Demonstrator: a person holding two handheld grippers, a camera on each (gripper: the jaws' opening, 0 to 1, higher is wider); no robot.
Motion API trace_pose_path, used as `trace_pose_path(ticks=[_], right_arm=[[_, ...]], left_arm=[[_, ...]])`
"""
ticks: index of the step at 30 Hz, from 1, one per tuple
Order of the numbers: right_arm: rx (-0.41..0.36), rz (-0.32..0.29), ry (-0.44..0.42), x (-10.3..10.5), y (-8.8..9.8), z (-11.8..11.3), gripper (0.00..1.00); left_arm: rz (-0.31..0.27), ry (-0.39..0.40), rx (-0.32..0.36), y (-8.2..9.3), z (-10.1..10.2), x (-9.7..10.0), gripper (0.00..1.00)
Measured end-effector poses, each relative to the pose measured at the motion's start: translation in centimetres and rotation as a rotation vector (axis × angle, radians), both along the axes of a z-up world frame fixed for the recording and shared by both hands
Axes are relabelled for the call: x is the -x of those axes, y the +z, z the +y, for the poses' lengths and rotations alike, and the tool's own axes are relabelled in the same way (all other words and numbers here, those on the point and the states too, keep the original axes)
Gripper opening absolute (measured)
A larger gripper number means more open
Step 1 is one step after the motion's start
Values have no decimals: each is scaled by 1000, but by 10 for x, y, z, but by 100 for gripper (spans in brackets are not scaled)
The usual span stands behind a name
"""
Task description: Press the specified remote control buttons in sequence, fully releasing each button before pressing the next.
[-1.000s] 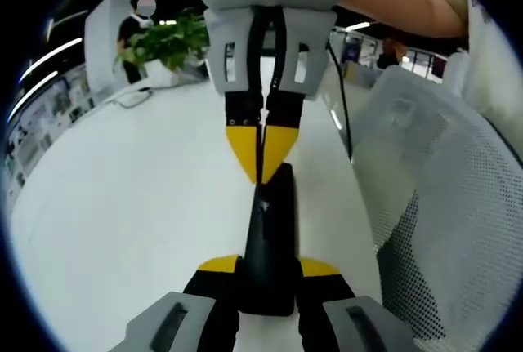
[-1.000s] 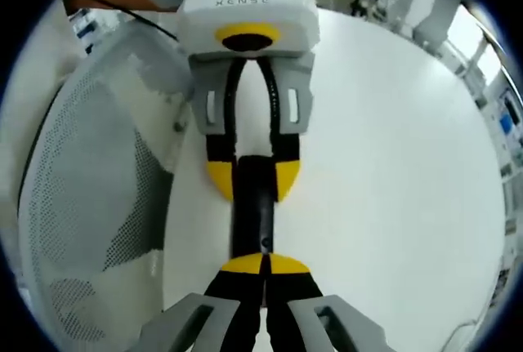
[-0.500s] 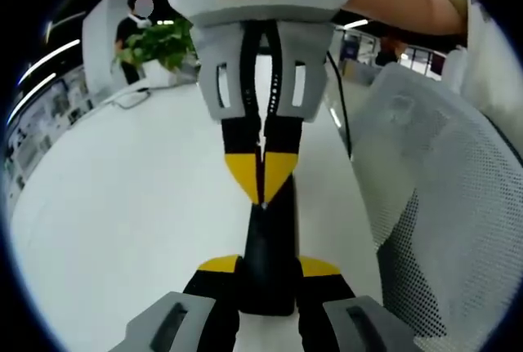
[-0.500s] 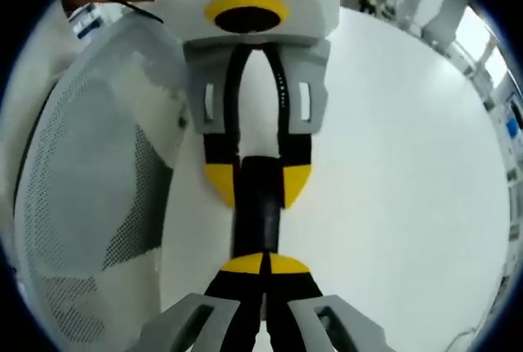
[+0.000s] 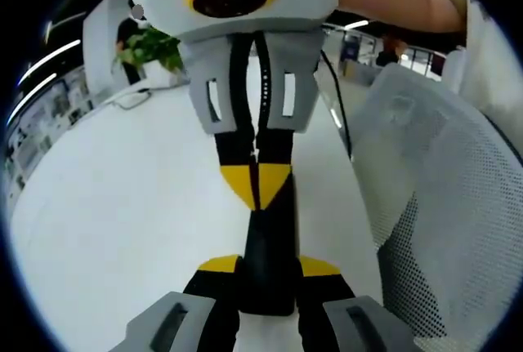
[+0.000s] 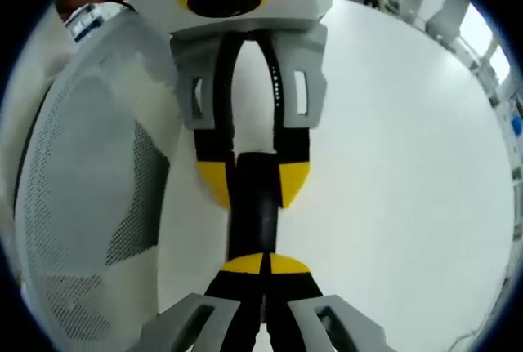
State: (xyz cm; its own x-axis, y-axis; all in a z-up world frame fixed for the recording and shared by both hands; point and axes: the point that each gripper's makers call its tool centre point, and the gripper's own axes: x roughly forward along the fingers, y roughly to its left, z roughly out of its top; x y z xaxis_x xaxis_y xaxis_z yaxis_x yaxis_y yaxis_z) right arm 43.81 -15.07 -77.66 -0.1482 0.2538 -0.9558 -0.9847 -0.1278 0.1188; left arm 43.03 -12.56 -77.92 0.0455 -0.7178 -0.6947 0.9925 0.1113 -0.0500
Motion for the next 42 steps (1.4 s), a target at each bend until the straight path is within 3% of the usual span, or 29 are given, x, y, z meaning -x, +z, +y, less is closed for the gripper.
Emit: trace_pose_path(ticks=[12,42], right_arm=[[77,75,50,-4,-4,-1,0],[10,-14,5,1,-2,-2,0]], left_arm=[[-3,-4,0,-1,0,0,24],[-6,-5,-9,-1,0,-1,24]])
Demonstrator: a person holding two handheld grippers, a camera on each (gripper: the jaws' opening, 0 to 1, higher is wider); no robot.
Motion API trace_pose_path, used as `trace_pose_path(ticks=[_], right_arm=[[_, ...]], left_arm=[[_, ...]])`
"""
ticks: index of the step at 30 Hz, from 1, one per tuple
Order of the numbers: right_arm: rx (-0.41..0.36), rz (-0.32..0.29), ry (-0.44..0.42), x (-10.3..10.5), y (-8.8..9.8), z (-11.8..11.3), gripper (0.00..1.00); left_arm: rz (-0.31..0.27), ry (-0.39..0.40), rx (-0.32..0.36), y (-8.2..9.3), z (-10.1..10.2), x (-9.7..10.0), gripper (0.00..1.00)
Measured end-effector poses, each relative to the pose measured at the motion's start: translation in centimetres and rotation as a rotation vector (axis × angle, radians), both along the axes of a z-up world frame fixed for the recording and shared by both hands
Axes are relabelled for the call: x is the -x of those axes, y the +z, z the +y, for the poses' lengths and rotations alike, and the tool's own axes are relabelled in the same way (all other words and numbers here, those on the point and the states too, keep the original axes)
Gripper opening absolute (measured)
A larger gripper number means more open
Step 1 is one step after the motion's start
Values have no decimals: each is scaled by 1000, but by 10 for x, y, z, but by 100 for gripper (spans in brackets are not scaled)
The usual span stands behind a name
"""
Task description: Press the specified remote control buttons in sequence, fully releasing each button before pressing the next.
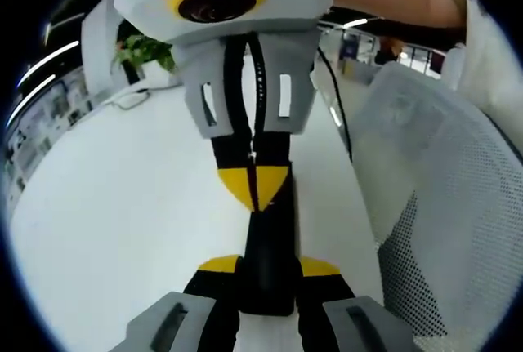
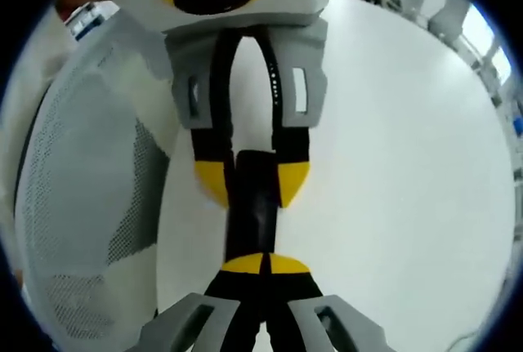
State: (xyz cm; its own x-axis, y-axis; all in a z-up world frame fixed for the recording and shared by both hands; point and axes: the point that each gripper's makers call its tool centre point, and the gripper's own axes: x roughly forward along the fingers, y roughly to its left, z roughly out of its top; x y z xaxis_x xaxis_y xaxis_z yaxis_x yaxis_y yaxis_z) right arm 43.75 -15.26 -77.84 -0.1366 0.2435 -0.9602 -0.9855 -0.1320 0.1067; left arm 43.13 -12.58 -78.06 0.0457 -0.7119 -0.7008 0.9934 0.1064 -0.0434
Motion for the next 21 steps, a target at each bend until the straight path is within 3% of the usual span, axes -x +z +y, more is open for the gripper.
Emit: trace_pose_path(ticks=[21], right_arm=[[-42,-27,7,4,18,1,0]], left_arm=[[-3,2,0,2,0,2,24]])
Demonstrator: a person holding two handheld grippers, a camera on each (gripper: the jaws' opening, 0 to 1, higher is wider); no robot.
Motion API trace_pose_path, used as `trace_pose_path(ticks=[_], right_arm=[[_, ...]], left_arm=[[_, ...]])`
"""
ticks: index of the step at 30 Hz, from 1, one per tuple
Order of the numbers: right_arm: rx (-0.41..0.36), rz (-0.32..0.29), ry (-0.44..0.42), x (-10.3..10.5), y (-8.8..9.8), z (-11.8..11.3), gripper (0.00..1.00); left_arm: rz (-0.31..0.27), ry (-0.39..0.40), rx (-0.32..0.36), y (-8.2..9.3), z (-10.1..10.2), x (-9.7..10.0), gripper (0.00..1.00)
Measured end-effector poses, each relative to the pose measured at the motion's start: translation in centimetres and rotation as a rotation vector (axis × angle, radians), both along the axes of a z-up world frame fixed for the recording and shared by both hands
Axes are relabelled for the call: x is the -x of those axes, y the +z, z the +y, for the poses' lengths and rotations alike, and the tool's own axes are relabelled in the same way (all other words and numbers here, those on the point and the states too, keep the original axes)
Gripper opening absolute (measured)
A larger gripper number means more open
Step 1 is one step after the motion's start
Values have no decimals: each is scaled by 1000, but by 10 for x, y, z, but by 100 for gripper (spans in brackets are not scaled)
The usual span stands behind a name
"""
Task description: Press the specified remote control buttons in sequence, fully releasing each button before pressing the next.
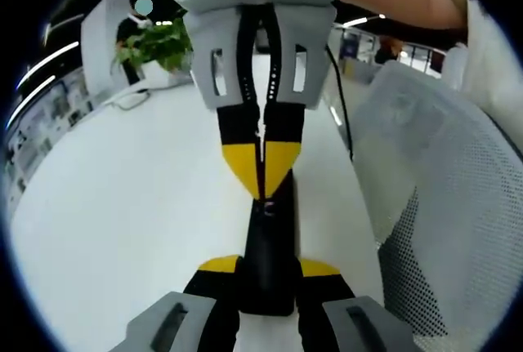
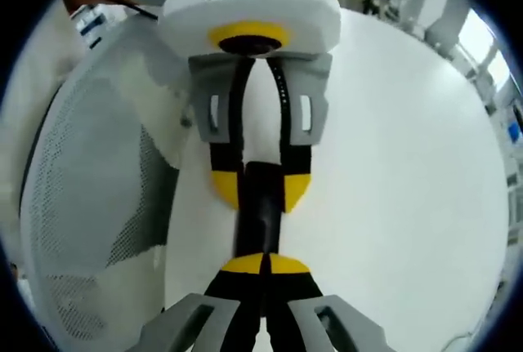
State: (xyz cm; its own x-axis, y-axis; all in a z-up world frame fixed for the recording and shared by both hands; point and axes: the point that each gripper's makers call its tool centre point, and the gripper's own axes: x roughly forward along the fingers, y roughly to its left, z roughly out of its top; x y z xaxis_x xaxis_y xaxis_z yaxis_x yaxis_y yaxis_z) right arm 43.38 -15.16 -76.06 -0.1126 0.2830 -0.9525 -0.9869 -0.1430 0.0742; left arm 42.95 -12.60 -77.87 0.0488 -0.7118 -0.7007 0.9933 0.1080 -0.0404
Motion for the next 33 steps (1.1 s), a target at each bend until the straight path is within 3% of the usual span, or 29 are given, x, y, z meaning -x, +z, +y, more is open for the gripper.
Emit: trace_pose_path(ticks=[18,33], right_arm=[[31,16,19,6,-16,-1,0],[79,-6,47,7,-18,-1,0]], left_arm=[[-3,0,-2,-1,0,0,24],[-4,0,0,-1,1,-1,25]])
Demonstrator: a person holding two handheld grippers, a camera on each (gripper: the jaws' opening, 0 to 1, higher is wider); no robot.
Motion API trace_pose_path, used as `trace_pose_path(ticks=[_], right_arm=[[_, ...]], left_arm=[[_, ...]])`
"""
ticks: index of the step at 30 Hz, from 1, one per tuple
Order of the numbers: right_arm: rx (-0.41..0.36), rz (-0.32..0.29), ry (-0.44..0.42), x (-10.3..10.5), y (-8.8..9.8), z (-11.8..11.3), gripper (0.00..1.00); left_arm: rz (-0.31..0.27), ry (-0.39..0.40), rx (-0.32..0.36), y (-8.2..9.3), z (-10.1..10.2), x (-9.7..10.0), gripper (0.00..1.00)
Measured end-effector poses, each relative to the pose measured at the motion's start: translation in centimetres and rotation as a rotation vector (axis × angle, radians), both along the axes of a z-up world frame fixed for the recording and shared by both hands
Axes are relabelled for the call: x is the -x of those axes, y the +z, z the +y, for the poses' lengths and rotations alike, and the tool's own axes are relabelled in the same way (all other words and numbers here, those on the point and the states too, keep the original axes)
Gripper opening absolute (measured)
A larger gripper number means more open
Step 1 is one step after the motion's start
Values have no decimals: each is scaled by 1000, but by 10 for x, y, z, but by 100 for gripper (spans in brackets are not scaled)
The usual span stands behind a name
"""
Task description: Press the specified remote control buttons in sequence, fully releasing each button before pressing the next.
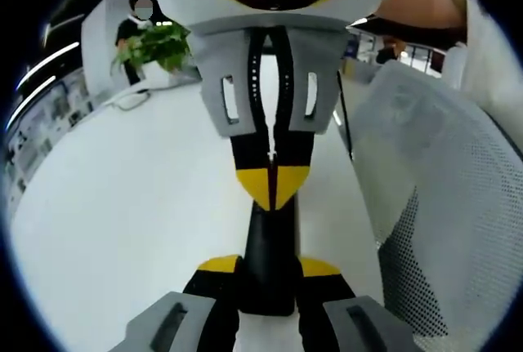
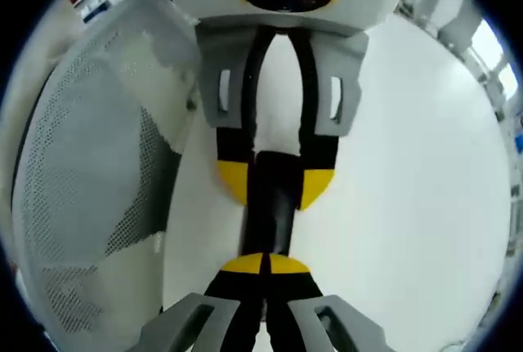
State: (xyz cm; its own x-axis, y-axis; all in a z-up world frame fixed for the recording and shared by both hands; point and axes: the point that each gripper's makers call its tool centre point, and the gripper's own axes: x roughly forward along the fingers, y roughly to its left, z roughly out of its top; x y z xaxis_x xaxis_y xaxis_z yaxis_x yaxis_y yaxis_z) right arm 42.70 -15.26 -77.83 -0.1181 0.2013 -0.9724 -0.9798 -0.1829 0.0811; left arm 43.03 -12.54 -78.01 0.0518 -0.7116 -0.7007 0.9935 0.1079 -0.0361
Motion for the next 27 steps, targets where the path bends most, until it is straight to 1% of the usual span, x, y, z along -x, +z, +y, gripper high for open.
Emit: trace_pose_path(ticks=[8,14,18,20,27], right_arm=[[39,1,-19,0,-1,0,0],[45,2,-33,0,-1,0,0],[15,-8,-50,0,0,-1,0],[-6,-2,-73,0,1,-1,0],[-58,2,-107,0,2,-1,0]], left_arm=[[-3,-1,-6,-1,0,0,25],[-3,0,-6,-1,0,-1,25],[-6,-2,-9,-1,0,-1,25],[-6,-2,-9,-1,0,0,25],[-2,-1,-6,-1,-1,0,25]])
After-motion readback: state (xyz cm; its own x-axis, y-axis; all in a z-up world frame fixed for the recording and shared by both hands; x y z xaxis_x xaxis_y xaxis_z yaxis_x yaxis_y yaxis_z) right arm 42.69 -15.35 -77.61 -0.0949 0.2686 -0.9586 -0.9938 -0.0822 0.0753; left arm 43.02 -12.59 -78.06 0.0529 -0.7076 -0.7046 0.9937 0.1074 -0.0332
